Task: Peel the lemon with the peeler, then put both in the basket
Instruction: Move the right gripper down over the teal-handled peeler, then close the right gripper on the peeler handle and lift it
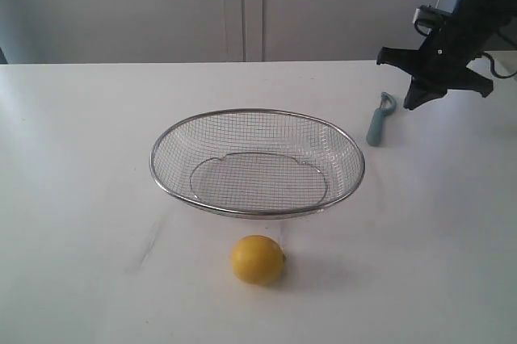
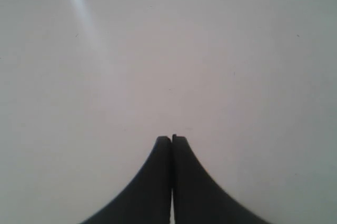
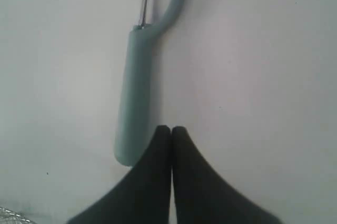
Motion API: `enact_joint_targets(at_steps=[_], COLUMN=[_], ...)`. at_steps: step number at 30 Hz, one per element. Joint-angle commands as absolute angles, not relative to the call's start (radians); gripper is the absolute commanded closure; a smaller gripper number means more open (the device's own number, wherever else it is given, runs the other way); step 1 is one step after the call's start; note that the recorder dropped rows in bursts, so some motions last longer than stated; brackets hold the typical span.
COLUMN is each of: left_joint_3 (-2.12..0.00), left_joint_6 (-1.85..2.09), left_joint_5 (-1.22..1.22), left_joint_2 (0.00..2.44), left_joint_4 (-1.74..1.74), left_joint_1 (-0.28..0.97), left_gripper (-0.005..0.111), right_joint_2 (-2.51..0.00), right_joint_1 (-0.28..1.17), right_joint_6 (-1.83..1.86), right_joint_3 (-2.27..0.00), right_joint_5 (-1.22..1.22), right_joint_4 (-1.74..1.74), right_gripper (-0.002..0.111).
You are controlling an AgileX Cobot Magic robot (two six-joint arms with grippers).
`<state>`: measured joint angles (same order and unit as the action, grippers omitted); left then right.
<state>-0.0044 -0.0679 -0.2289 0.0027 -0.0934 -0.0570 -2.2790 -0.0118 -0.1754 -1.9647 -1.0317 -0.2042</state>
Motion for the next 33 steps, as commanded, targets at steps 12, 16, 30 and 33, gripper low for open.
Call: enact_joint_targets(at_steps=[12, 16, 30, 33], left_joint_3=[0.0, 0.0, 0.0, 0.0], left_joint_6=[-0.074, -0.074, -0.074, -0.074], left_joint_5=[-0.232, -0.232, -0.232, -0.232], left_joint_2=[0.0, 0.0, 0.0, 0.0], left_joint_4=[-0.084, -0.084, -0.084, -0.084], left_joint_1=[-0.056, -0.056, -0.056, -0.056], left_gripper=[0.107, 0.107, 0.107, 0.107], right_joint_2=[-2.347, -2.347, -2.347, -2.347], right_joint_1=[-0.032, -0.021, 0.073, 0.085], right_joint_6=[-0.187, -0.187, -0.374, -0.404], right_joint_3=[-2.015, -2.015, -2.015, -2.015], right_joint_5=[-1.067, -1.05, -0.95, -0.91], right_joint_4=[-0.265, -0.267, -0.132, -0.123], right_gripper=[0.093, 0.078, 0.073, 0.073])
